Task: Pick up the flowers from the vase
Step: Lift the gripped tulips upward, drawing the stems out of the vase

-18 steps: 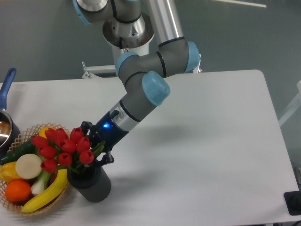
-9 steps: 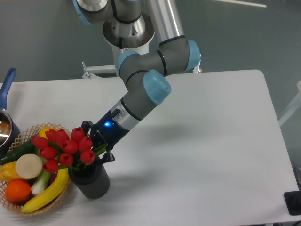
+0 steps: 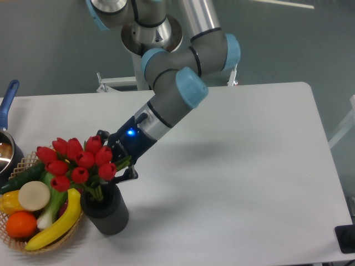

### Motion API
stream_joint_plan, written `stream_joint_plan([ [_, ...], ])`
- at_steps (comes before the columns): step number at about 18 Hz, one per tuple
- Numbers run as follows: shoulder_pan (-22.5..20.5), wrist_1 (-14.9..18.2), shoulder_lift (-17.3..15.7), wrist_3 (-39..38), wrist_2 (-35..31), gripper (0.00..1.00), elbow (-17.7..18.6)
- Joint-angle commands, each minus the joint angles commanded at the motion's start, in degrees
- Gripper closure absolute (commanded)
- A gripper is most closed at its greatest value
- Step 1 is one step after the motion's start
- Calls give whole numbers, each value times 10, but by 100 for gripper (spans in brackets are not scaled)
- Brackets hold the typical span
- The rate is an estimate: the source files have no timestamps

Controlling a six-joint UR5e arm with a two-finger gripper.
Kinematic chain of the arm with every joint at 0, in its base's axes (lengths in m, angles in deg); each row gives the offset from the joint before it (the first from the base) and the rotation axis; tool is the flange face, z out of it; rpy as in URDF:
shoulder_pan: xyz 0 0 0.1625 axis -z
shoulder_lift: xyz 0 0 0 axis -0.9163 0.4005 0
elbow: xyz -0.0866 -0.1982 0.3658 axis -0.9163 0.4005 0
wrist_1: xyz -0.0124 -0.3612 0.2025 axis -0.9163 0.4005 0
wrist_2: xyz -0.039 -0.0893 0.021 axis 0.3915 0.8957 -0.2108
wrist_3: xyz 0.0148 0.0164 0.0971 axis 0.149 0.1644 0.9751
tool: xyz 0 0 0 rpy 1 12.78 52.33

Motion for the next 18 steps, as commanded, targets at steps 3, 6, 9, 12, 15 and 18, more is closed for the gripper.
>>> stream_joint_plan([
  [3, -3, 0, -6, -15, 1, 63, -4],
  [6, -5, -1, -12, -26, 2, 63, -7],
  [9, -10, 0, -12, -29, 50, 63, -11],
  [12, -20, 0, -14, -31, 70, 63, -15],
  [15, -25, 0, -19, -57, 87, 63, -21],
  [18, -26, 0, -25, -63, 90, 63, -22],
])
